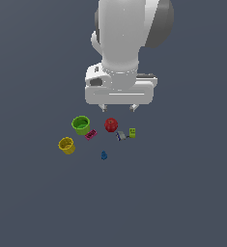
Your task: Pick up a designated object from a clutter of objects.
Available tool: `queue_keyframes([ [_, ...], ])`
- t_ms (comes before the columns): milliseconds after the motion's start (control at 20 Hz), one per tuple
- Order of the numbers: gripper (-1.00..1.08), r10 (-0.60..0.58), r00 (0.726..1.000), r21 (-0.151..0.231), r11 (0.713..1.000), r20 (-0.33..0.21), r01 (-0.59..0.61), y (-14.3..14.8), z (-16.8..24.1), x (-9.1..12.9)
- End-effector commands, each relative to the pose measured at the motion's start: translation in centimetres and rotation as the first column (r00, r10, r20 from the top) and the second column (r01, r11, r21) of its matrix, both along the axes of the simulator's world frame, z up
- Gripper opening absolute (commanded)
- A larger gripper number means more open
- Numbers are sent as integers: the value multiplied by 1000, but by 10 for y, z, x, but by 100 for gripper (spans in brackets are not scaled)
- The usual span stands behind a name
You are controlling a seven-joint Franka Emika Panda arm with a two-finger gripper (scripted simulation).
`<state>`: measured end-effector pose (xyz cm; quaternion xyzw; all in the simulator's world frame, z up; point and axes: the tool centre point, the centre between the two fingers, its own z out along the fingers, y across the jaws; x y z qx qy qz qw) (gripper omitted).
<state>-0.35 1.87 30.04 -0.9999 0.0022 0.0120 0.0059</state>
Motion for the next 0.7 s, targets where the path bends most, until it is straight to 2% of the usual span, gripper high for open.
queue_keyframes([
  [0, 28, 0, 1000, 0, 1000, 0, 0, 0, 0, 0],
  [450, 28, -3, 1000, 11, 1000, 14, 3, -1, 5, 2],
  [650, 28, -15, 1000, 17, 1000, 12, 15, -11, -4, 1],
])
